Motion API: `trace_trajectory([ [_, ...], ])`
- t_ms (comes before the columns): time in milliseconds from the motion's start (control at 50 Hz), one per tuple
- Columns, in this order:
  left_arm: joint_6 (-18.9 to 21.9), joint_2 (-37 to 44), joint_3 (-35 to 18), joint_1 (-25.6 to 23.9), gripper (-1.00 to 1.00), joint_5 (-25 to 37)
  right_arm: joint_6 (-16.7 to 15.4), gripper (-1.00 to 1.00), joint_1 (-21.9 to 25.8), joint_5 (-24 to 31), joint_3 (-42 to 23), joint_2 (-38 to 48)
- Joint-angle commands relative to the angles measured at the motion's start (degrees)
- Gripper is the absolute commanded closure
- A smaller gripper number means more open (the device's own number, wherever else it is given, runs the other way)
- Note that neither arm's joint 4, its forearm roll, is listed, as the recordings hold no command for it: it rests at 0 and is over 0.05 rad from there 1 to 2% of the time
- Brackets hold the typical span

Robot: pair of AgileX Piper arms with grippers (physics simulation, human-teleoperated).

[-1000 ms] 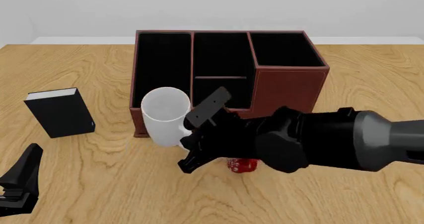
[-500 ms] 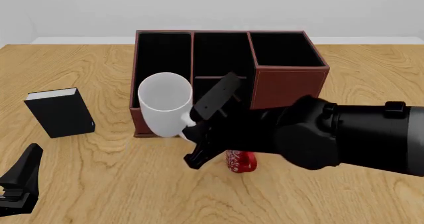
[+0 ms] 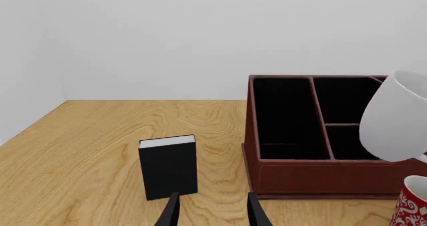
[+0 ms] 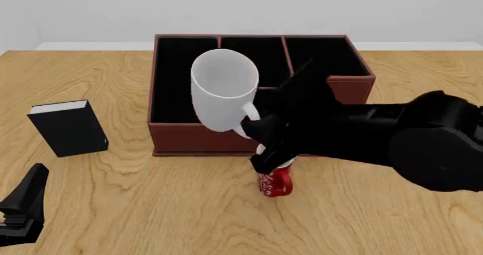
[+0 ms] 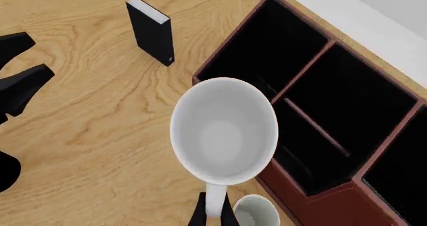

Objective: Pick up the white mug and place it to the right of the caddy.

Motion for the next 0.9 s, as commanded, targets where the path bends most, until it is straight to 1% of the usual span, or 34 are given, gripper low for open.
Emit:
trace_trajectory([
  [20,0.0,0.0,0.0,0.0,-1.0,0.0,0.2,1.0,-4.4,6.2,0.6,-9.8],
  [260,0.0,0.0,0.0,0.0,-1.0,0.0,1.2,1.0,-8.7,9.9,1.0,-14.7],
  [460,0.0,0.0,0.0,0.0,-1.0,0.0,1.5,1.0,-12.2,11.2,2.5,-17.4],
  [540,0.0,0.0,0.0,0.0,-1.0,0.0,1.7,1.0,-12.9,10.5,3.5,-17.4],
  [720,0.0,0.0,0.0,0.0,-1.0,0.0,2.1,1.0,-16.6,11.5,5.1,-19.9],
  [840,0.0,0.0,0.0,0.0,-1.0,0.0,2.6,1.0,-17.6,11.1,6.2,-19.9],
  [900,0.0,0.0,0.0,0.0,-1.0,0.0,2.8,1.0,-19.0,11.0,7.0,-20.2],
])
